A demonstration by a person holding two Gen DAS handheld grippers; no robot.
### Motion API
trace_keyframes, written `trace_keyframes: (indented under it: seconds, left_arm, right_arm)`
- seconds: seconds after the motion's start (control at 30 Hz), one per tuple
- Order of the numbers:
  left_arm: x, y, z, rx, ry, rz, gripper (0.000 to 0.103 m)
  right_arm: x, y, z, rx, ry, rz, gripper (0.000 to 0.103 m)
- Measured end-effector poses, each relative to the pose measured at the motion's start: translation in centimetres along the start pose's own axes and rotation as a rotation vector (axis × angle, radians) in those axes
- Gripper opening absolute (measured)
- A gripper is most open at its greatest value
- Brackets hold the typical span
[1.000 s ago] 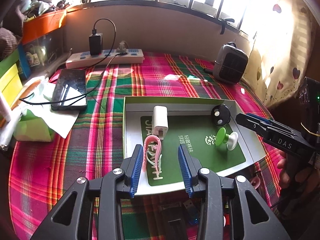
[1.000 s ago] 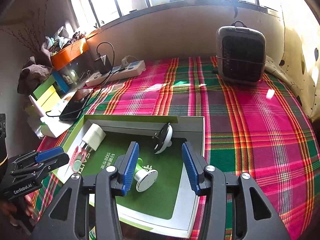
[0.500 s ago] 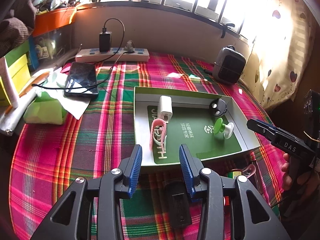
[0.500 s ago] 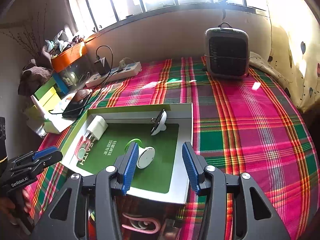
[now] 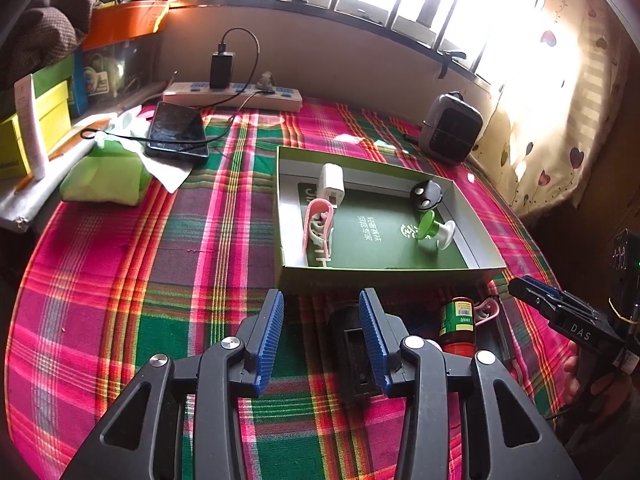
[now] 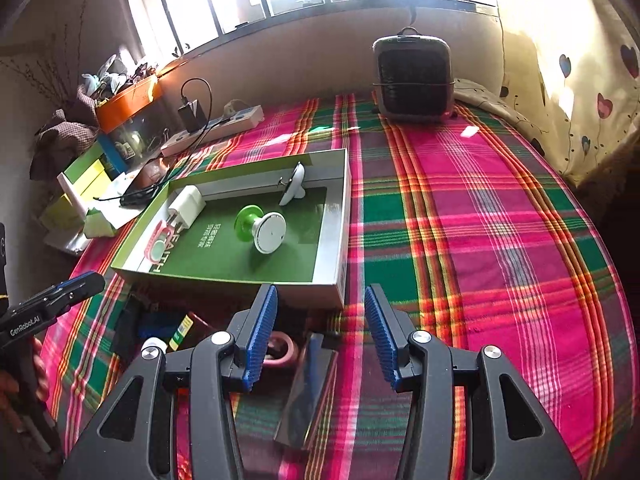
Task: Organize rigid objects
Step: 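Withdraw both open grippers from the box toward the black items beside it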
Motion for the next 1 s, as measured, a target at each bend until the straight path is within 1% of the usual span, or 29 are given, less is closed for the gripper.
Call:
trace_keyframes:
  seconds: [0.2,0.23,0.3,0.43,0.57,0.73,0.8,1.0]
  left_arm:
    - [1.2,0.3,0.6,0.009,0.019,0.007,0.039]
    - [1.4,0.4,0.7,0.011,0.023,0.008,0.039]
    - [1.8,0.3,1.0,0.014,0.027,0.013,0.039]
    - [2.3,0.3,1.1,0.022,0.031,0.02,0.039]
    - [2.5,0.4,1.2,0.031,0.029,0.025,0.039]
    - [2.8,0.2,1.3,0.041,0.029,0.037,0.039]
    - [2.8,0.1,1.3,0.046,0.027,0.042,0.039]
    - [2.9,-0.3,1.0,0.058,0.019,0.055,0.039]
  right_arm:
    - [2.2,1.0,-0.7,0.047,-0.005,0.023,0.048]
    - [2.6,1.1,-0.7,0.051,-0.004,0.026,0.05]
    - [3.2,1.0,-0.6,0.063,0.001,0.041,0.053]
    - [4.3,0.4,-0.2,0.078,0.019,0.07,0.053]
    - [4.6,0.0,0.4,0.106,0.048,0.077,0.054]
    - [4.9,-0.7,1.0,0.174,0.105,0.079,0.054]
    - [4.9,-0.8,1.4,0.178,0.122,0.076,0.054]
    - [4.7,-1.0,1.4,0.186,0.112,0.075,0.054]
Point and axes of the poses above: each gripper's, at about its wrist camera, not at the fingertips, and y roughly against the way its jaws point, z to its left, x to its underside, the point moved 6 cm from there along -y, roughly the way its jaws point, and after that the axes turned 6 degrees about -y, right-handed, at the moved point
